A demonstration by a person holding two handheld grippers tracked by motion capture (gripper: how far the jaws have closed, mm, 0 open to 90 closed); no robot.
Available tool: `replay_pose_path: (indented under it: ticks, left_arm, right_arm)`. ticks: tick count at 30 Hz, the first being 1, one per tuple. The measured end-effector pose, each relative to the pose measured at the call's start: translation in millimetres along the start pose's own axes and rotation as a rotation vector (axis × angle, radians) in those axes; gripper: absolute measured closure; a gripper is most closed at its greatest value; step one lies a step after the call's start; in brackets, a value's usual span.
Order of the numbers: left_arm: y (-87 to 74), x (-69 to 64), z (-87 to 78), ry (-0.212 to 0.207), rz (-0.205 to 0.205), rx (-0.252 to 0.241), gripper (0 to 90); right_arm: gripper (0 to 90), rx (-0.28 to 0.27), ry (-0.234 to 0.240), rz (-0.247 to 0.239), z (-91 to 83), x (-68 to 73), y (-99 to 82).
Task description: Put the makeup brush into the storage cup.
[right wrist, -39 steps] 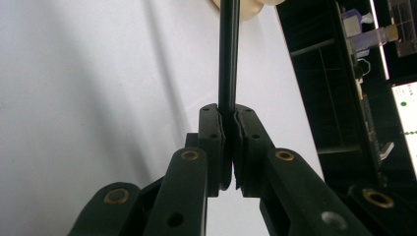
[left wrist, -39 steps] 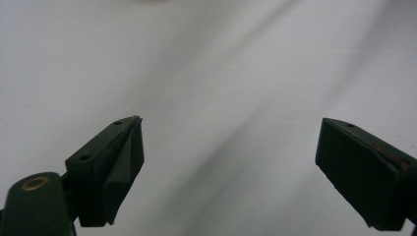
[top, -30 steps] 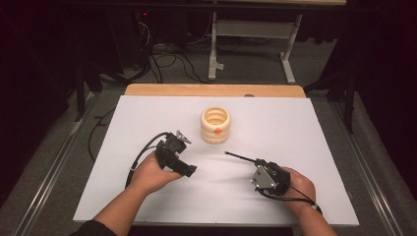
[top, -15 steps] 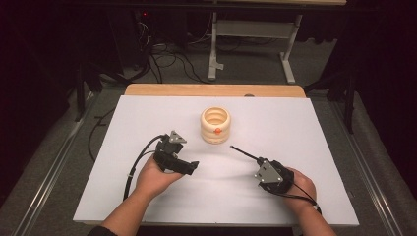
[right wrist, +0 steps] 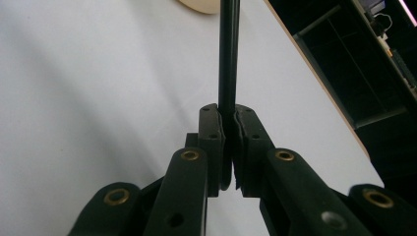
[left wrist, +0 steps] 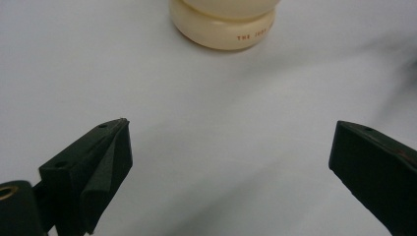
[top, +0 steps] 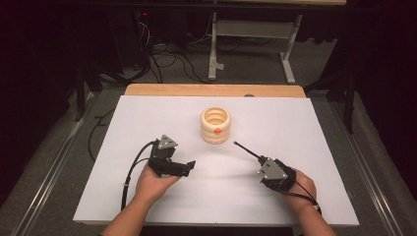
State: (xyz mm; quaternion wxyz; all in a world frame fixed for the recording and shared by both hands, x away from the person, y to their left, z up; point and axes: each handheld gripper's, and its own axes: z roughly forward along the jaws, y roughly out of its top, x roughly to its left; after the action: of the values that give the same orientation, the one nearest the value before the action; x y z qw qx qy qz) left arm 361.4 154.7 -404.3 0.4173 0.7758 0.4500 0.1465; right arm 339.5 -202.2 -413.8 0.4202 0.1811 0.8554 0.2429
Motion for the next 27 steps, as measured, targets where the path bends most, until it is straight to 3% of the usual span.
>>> replay_pose_path:
  ticks: [5, 9, 23, 27]
  left_arm:
    - [-10.9, 0.3, -2.9, 0.022, 0.0, -0.072, 3.3]
    - [-17.8, 0.1, -2.4, 0.019, -0.015, -0.1, 3.1]
    - [-26.3, 0.6, -1.5, -0.015, -0.003, -0.139, 0.2]
    - [-26.7, -3.0, -2.4, -0.016, 0.015, -0.156, 0.2]
  right_arm:
    - [86.2, -0.009, 0.022, 0.048, 0.3, -1.9, -1.0]
    - [86.2, -0.007, 0.042, 0.081, 0.7, -2.2, -1.5]
    - [86.2, -0.041, 0.099, 0.221, 0.9, -8.3, -4.7]
    - [86.3, -0.058, 0.117, 0.295, -0.3, -11.2, -5.2]
